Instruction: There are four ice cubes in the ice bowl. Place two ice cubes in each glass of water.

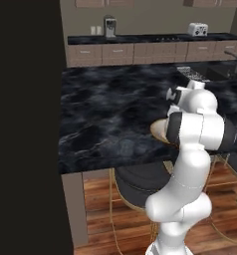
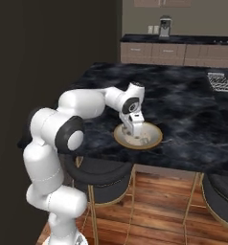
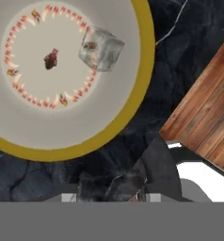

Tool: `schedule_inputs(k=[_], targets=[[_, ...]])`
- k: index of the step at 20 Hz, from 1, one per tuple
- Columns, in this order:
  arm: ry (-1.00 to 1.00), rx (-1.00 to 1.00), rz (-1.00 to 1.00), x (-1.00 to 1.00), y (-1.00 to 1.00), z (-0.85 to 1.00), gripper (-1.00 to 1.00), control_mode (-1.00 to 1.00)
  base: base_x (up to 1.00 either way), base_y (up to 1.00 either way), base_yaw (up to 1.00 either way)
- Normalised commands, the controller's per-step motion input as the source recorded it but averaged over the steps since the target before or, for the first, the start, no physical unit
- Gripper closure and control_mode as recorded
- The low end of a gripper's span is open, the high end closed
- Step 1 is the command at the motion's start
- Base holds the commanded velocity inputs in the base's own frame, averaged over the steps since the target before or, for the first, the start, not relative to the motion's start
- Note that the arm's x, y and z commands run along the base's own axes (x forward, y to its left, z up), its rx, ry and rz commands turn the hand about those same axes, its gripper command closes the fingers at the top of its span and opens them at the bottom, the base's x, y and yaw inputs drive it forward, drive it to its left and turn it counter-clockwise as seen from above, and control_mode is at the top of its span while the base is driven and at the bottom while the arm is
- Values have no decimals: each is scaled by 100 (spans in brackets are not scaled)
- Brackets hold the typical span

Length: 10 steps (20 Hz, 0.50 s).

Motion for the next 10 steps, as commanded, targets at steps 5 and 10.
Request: schedule_inputs(k=[5, 10], targets=[[0, 0, 0, 0, 0, 0, 100, 100, -46, -100, -1], [0, 0, 0, 0, 0, 0, 100, 100, -3, -100, 0]])
